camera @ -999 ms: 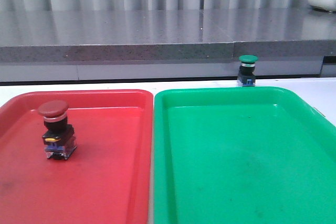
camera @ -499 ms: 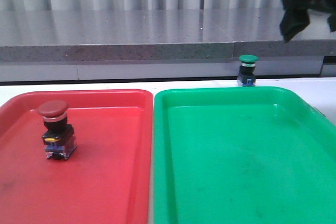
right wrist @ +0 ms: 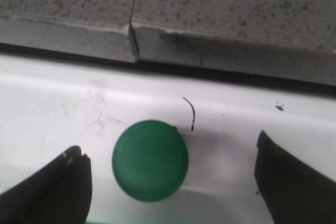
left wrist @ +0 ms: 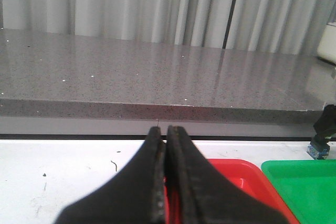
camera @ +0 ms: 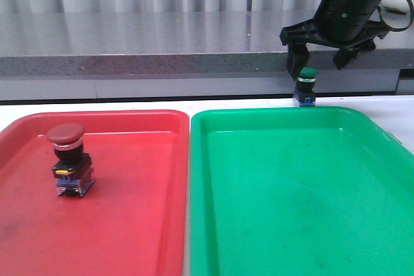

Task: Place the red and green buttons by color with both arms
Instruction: 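Lower the right gripper onto the green button and grasp it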

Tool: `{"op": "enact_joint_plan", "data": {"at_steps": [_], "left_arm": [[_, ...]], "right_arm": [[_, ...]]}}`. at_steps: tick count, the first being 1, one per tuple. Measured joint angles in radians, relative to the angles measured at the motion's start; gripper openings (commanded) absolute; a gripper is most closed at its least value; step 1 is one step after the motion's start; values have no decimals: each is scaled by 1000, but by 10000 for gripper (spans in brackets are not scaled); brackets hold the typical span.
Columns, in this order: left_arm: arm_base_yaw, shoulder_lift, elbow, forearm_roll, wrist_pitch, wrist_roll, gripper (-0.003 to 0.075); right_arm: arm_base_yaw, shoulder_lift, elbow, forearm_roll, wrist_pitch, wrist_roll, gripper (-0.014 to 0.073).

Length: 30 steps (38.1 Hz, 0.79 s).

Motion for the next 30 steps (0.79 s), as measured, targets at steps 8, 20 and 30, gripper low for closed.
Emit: {"op": "enact_joint_plan", "data": {"at_steps": [8,20,30], "left_arm": [[0,0,0,0,0,0,-20],[0,0,0,0,0,0,-20],[0,0,0,0,0,0,-20]], "right_arm": [[0,83,-124,20,84,0,475],[0,94,-145,45,110,2,174],[0,64,-147,55,146,-2,165]]}}
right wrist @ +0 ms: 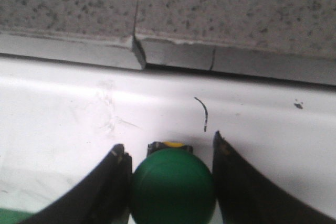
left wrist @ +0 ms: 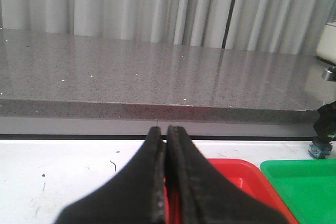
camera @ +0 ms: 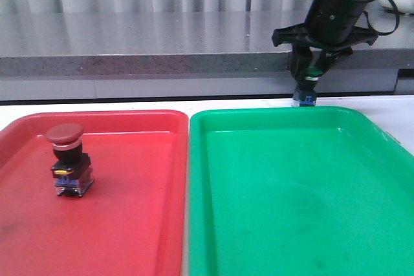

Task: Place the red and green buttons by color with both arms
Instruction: 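Lower the right gripper onto the green button and grasp it, then carry the green button into the green tray and release it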

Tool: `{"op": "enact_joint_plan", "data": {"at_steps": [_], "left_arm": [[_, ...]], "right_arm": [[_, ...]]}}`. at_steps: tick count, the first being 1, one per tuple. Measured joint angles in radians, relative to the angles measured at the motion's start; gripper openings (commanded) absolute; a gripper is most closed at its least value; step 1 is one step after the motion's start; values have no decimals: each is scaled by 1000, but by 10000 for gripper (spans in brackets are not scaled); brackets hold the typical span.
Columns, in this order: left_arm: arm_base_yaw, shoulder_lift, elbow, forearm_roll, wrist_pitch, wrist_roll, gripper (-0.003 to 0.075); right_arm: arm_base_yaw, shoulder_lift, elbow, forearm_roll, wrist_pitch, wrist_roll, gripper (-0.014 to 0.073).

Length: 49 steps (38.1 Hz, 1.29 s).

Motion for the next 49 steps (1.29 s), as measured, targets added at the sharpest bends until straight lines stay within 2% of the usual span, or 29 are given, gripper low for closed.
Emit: {"op": "enact_joint_plan", "data": {"at_steps": [6,11,25,31,37,49], "left_arm": [[0,0,0,0,0,0,-20],[0,0,0,0,0,0,-20],[0,0,0,0,0,0,-20],[0,0,0,0,0,0,-20],[0,0,0,0,0,0,-20],[0,0,0,0,0,0,-20]], "right_arm": [[2,-94,13,0,26,-9,162],[18,-213,104,0,17,-12,162],[170,-585,647,4,-171,-12,162],[237,-627,817,7,-255,-15,161],[277,-608,879,8,-286,-15,161],[279,-581,893,8,-296,-15,165]]}}
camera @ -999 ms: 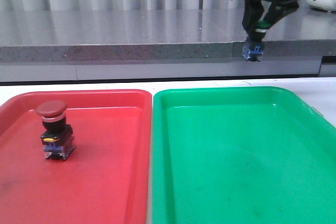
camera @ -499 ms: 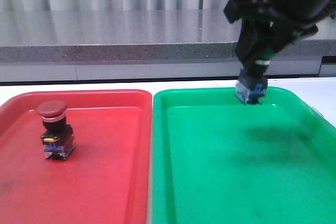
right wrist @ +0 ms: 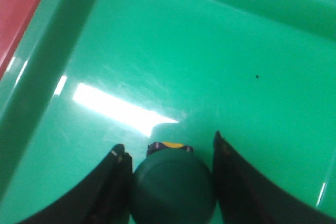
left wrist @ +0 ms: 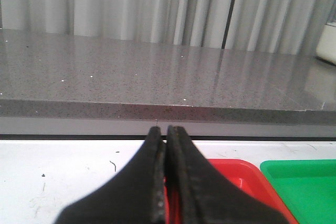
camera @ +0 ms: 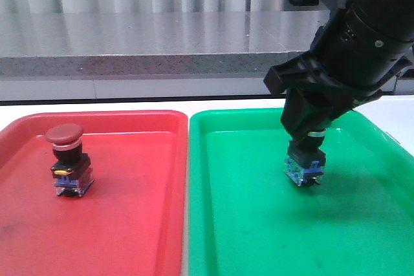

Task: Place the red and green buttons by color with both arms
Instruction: 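Carry the green button into the green tray and release it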

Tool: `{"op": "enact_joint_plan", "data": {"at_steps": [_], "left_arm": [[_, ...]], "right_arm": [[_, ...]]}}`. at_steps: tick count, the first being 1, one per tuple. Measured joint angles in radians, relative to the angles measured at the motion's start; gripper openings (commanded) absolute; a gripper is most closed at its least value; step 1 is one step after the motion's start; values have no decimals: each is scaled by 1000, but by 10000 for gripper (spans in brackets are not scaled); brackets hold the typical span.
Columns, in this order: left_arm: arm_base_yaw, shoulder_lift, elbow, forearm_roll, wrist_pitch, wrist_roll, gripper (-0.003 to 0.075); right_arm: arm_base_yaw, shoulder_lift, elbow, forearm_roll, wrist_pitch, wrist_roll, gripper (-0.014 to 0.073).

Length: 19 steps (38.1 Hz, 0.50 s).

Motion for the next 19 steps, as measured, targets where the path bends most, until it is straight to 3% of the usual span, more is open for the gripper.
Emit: {"op": "enact_joint_plan", "data": {"at_steps": [6,15,19], "left_arm": [[0,0,0,0,0,0,-20],[0,0,0,0,0,0,-20],[0,0,0,0,0,0,-20]], "right_arm": [[0,24,0,0,-2,0,193],[1,30,0,0,-8,0,491],[1,19,0,0,-6,0,559]]}}
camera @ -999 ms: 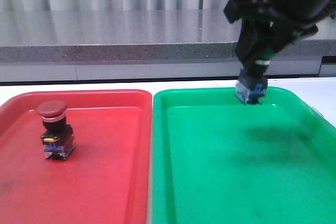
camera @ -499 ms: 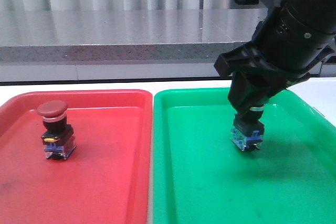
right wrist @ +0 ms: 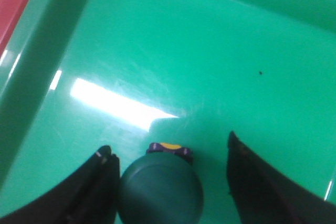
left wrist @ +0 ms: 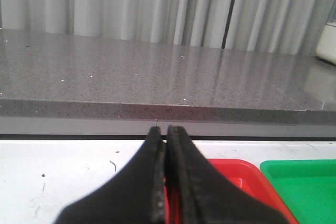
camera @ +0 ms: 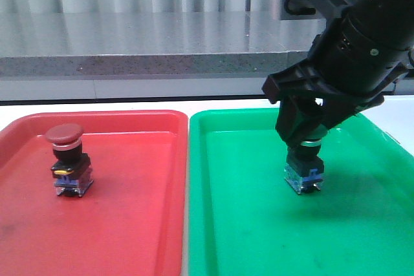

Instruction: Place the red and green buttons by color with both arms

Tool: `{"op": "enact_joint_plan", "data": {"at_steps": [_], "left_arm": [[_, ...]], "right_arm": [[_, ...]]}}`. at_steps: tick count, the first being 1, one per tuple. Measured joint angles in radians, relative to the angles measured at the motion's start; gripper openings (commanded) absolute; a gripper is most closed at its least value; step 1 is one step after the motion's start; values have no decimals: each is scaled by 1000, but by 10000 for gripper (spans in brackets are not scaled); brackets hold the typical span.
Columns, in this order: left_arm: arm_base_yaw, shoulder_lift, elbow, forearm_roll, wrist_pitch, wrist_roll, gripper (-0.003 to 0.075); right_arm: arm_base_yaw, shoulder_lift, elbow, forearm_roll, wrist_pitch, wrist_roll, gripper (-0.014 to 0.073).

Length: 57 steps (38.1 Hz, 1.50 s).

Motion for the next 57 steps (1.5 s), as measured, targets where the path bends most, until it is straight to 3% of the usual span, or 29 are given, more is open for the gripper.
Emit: {"op": "enact_joint_plan", "data": {"at_steps": [7,10,18,22,34,46,57], "left_arm": [[0,0,0,0,0,0,-20],[0,0,0,0,0,0,-20],[0,0,0,0,0,0,-20],[0,0,0,0,0,0,-20],[0,0,0,0,0,0,-20],[0,0,0,0,0,0,-20],[0,0,0,0,0,0,-20]], "right_arm": [[0,-88,-26,0,30,0,555],[-2,-150,-55,0,32,0,498],[-61,-278,-102,0,41,0,67],[-114,-332,-102,0,71,0,-74],[-231,-596,98,0,44,0,-69],[-235,-1014,452,0,-64,0,-69],[-235,-1322,589,-29,-70,-1,-69]]}}
